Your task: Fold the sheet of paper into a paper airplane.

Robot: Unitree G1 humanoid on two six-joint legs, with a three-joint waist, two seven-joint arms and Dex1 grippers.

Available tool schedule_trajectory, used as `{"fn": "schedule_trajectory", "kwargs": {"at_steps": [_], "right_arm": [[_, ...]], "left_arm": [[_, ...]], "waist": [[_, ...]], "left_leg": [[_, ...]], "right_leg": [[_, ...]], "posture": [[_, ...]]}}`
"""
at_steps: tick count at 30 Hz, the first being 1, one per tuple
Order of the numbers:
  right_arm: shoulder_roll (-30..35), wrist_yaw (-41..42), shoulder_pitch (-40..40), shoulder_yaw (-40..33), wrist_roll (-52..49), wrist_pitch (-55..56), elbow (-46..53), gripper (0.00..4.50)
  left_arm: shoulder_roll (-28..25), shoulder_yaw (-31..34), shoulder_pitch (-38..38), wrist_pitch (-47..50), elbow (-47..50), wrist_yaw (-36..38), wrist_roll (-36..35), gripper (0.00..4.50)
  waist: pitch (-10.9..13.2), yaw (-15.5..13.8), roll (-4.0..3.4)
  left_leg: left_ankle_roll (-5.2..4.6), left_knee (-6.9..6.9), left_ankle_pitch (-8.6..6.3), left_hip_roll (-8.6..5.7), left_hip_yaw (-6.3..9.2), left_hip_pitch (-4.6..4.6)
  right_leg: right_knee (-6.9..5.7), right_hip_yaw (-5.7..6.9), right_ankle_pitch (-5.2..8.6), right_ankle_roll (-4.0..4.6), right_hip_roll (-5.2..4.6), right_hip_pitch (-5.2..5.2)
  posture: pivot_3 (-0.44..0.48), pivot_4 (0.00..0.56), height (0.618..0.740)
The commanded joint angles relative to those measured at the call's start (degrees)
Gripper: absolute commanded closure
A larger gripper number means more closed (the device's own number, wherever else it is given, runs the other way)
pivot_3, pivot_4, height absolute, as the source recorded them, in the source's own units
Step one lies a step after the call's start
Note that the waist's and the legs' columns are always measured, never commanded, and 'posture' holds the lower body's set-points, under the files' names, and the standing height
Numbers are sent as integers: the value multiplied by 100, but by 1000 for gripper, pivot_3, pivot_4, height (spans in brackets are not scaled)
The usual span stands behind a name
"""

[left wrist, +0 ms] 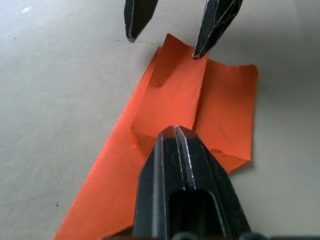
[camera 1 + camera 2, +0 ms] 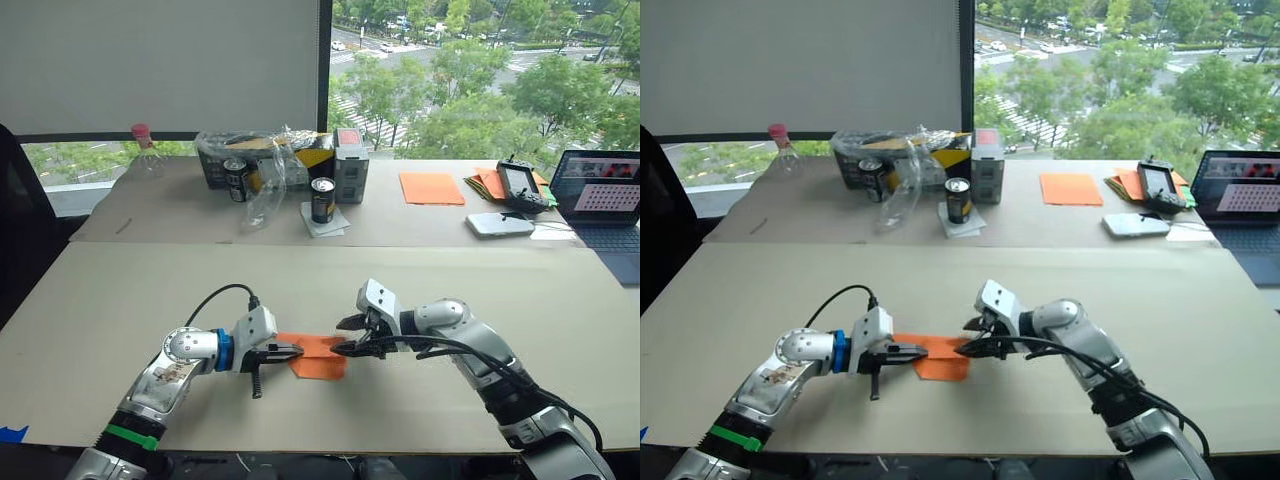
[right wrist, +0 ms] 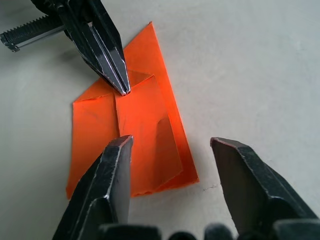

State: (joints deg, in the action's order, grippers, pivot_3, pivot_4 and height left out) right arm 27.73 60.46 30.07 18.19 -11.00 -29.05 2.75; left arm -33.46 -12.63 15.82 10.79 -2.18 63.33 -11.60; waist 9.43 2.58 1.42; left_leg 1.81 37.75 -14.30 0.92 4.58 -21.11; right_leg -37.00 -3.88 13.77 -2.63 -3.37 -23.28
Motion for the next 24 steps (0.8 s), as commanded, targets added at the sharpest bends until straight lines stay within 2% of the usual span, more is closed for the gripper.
{"fn": "schedule_trajectory", "kwargs": {"at_steps": [1,2,5,7,10,11,17,24], "right_arm": [[18,46,-94,138,15,343,680,1499],[19,3,-126,230,113,378,682,1499],[-144,-223,-255,462,387,672,372,2318],[-254,-327,-336,507,480,957,157,3143],[-358,-412,-352,587,618,1221,-71,4013],[-396,-427,-355,597,637,1273,-125,4471],[-499,-409,-326,664,823,1509,-528,4471],[-314,-226,-554,728,934,1614,-751,4471]], "left_arm": [[8,-158,-125,114,-230,58,90,4500],[21,-150,-123,118,-240,62,81,4500],[27,-180,-92,43,-312,91,140,4500],[5,-217,-61,-31,-382,116,212,4500],[10,-214,-52,-43,-411,129,201,4500],[8,-218,-57,-53,-415,134,210,4500],[18,-196,-84,-64,-435,111,199,4500],[-38,-181,-45,-156,-581,101,271,4500]], "waist": [[0,-2,0],[0,-5,0],[0,-8,0],[0,-10,0],[0,-9,0],[0,-9,0],[0,-9,-1],[-1,-9,-2]], "left_leg": [[-1,-1,0,0,1,0],[-1,-1,-1,0,1,0],[-1,0,-1,-1,0,0],[-1,0,-1,-2,-1,1],[-1,0,-1,-2,-1,0],[-1,0,-1,-2,-1,1],[-1,0,-1,-2,-1,2],[-1,-1,-1,-1,-1,6]], "right_leg": [[0,0,6,-10,0,0],[0,0,18,-30,0,0],[2,0,19,-32,-1,2],[2,0,17,-29,-2,1],[2,0,17,-28,-2,1],[1,0,17,-28,-2,1],[1,0,15,-24,-2,2],[1,0,16,-25,-2,7]], "posture": [[0,150,730],[0,150,730],[0,150,730],[0,150,730],[0,150,730],[0,150,730],[0,150,730],[0,150,730]]}}
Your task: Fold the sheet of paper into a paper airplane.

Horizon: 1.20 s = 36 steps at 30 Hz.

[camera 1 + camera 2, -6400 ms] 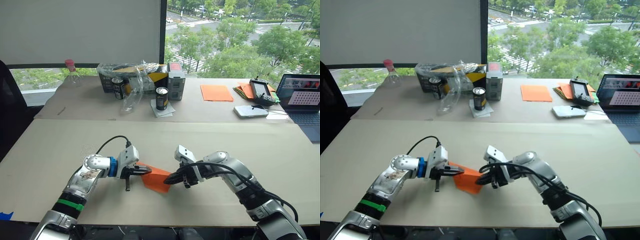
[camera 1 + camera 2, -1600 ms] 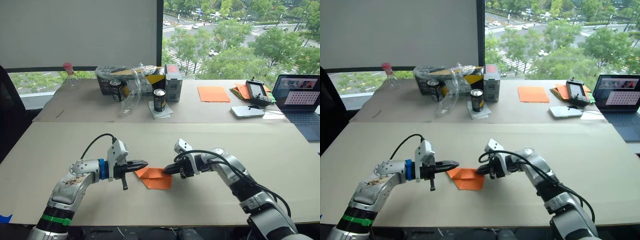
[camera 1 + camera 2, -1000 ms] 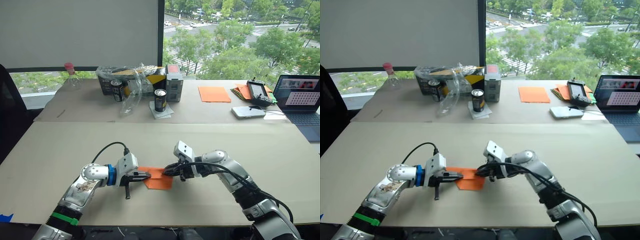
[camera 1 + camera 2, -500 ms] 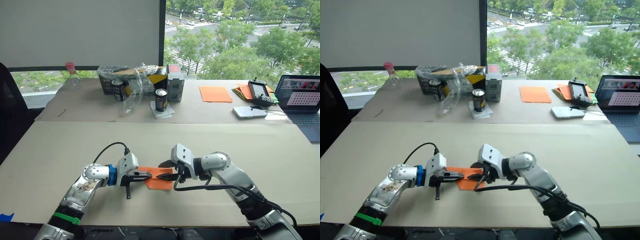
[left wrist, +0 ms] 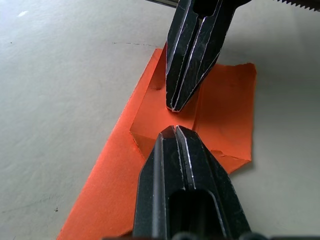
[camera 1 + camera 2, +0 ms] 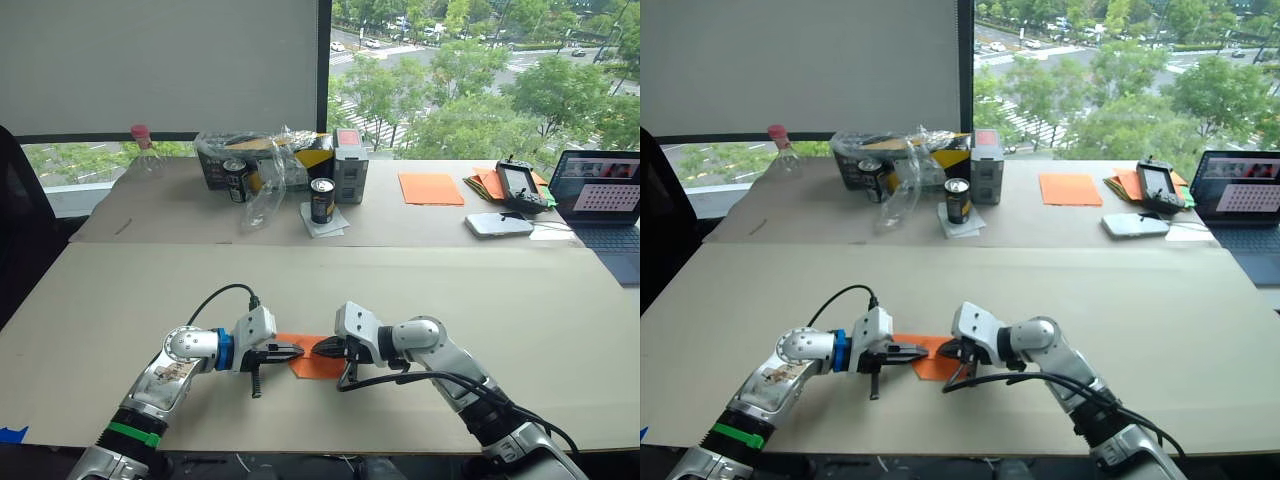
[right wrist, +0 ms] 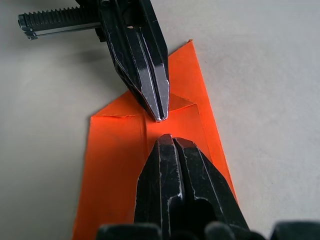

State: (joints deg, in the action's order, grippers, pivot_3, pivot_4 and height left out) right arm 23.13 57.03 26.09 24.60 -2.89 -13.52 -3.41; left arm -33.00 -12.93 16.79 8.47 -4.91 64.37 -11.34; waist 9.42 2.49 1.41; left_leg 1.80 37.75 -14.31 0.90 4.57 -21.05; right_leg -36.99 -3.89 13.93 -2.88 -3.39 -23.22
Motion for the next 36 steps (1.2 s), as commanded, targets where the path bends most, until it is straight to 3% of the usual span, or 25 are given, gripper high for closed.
{"fn": "schedule_trajectory", "kwargs": {"at_steps": [1,17,23,29,36], "right_arm": [[188,151,-193,72,107,84,-122,4471],[1052,334,-688,-427,24,189,8,4471],[1370,325,-804,-833,-265,-6,508,4471],[1185,189,-473,-1129,-629,-297,961,4471],[576,-3,-92,-702,-421,-265,811,4471]], "left_arm": [[-89,-147,-133,81,-311,1,239,4500],[-97,-152,26,-30,-572,61,242,4500],[-86,-75,54,-31,-640,80,181,4500],[-76,17,17,129,-453,86,89,4500],[-81,73,-128,245,-293,58,82,4500]], "waist": [[0,0,-1],[-18,-60,-16],[-18,-92,-16],[-17,-69,-17],[-16,-6,-18]], "left_leg": [[0,0,0,0,0,0],[0,0,0,-3,-1,16],[-1,0,-1,-3,-1,23],[-1,0,-1,-2,-1,10],[-2,-1,-1,0,1,-2]], "right_leg": [[0,0,1,-1,0,0],[9,0,7,-12,-3,23],[20,0,10,-16,-3,37],[18,0,10,-16,-2,22],[14,0,9,-14,1,7]], "posture": [[0,150,730],[0,150,730],[0,150,730],[0,150,730],[0,150,730]]}}
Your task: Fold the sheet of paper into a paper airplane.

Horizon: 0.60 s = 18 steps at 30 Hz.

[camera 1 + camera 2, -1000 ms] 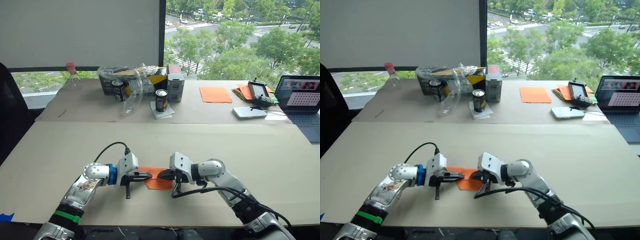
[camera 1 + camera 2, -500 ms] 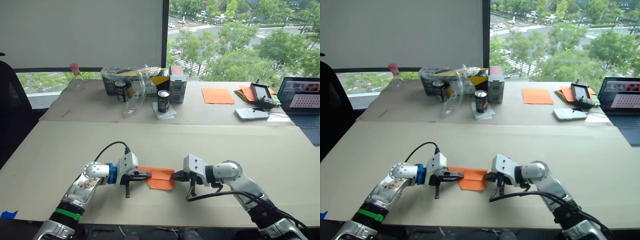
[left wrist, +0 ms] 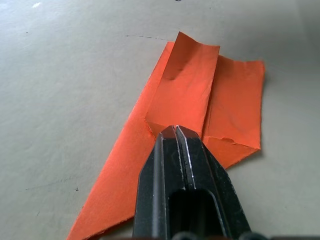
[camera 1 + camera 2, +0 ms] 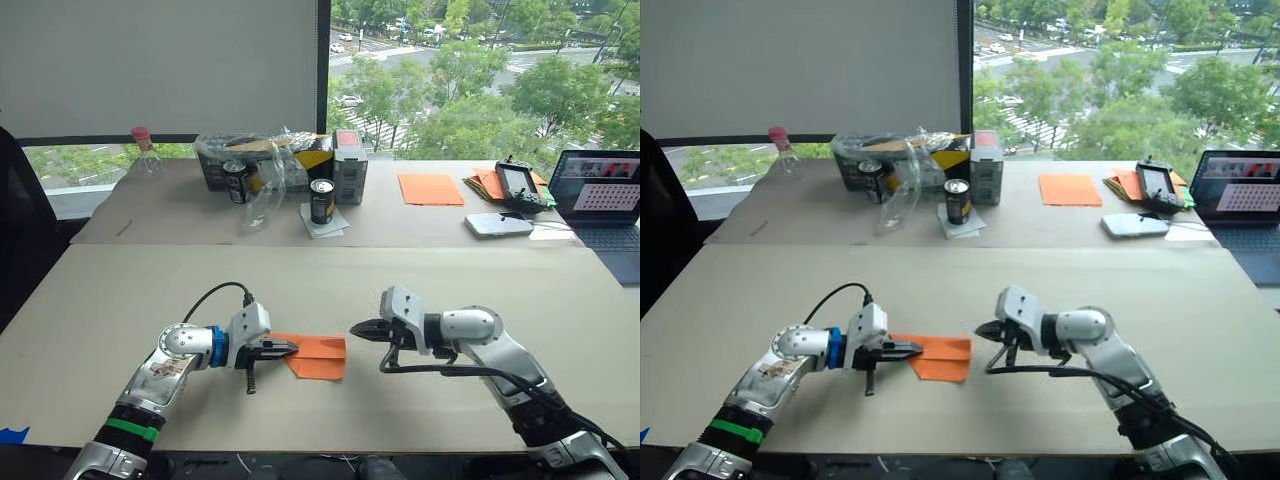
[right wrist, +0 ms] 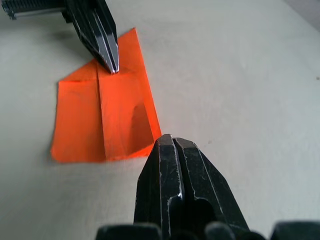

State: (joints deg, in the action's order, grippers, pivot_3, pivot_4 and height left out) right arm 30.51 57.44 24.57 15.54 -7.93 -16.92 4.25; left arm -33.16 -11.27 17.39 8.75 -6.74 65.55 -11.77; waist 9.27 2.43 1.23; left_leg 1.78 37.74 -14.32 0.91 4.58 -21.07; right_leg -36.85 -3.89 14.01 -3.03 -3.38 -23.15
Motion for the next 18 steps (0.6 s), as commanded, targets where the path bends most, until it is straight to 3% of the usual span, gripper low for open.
{"fn": "schedule_trajectory", "kwargs": {"at_steps": [1,8,18], "right_arm": [[-222,-45,61,283,134,117,6,4471],[-535,61,-33,1019,559,331,-444,4471],[-376,55,-276,930,576,416,-609,4471]], "left_arm": [[-66,-90,-204,234,-83,-70,122,4500],[-59,-85,-260,311,25,-113,103,4500],[-69,-111,-188,318,-29,-85,126,4500]], "waist": [[0,0,0],[1,0,-1],[0,-4,-1]], "left_leg": [[-3,0,-2,0,0,0],[-8,0,-5,-2,-1,-4],[-9,0,-5,-1,-2,2]], "right_leg": [[2,0,0,1,0,1],[3,0,-9,15,-2,-3],[2,0,-5,9,-1,2]], "posture": [[0,150,730],[0,150,730],[0,150,730]]}}
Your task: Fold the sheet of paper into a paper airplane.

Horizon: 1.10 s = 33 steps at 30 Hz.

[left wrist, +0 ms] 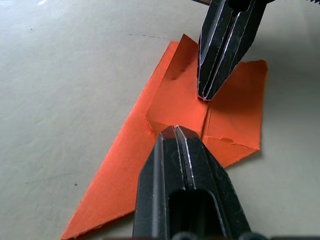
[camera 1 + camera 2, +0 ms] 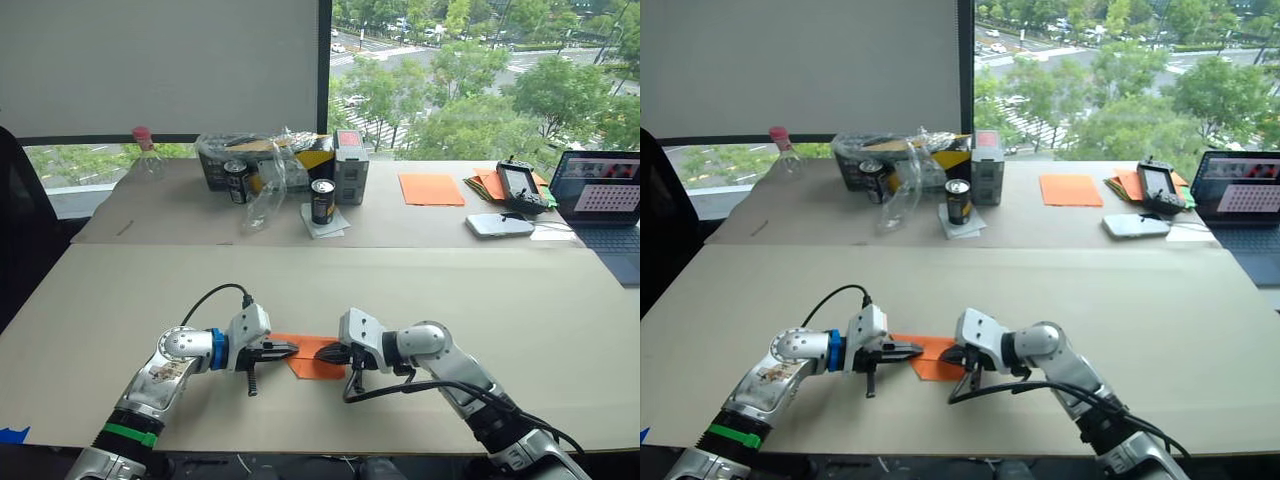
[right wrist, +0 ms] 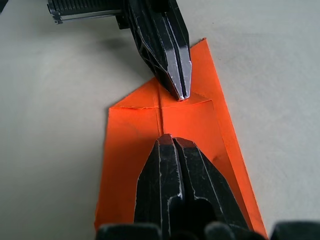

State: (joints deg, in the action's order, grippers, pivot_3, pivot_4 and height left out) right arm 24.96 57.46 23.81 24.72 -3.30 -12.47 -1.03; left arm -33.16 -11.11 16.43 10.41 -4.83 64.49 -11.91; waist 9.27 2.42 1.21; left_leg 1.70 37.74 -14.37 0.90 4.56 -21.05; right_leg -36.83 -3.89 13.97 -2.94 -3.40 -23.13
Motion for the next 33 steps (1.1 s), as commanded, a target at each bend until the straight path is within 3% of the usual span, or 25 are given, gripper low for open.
{"fn": "schedule_trajectory", "kwargs": {"at_steps": [1,22,27,33], "right_arm": [[216,34,-246,-25,108,-14,-42,4471],[1015,-5,-832,-743,-40,22,381,4471],[548,-147,-605,-1491,-1208,-680,943,4471],[451,-187,-481,-1140,-971,-790,1013,4471]], "left_arm": [[-63,-129,-88,136,-237,22,141,4500],[193,-337,137,-113,-603,109,226,4500],[234,-373,163,-118,-661,148,238,4500],[258,-384,160,-106,-671,154,237,4500]], "waist": [[0,-8,0],[-1,-157,0],[0,-145,0],[0,-138,0]], "left_leg": [[0,0,0,0,0,0],[0,1,0,-5,-1,0],[0,3,0,-4,-1,-2],[0,3,0,-4,-1,-3]], "right_leg": [[0,0,0,0,0,0],[6,0,6,-10,-4,8],[4,0,6,-10,-3,5],[4,0,3,-6,-2,2]], "posture": [[0,150,730],[0,150,730],[0,150,730],[0,150,730]]}}
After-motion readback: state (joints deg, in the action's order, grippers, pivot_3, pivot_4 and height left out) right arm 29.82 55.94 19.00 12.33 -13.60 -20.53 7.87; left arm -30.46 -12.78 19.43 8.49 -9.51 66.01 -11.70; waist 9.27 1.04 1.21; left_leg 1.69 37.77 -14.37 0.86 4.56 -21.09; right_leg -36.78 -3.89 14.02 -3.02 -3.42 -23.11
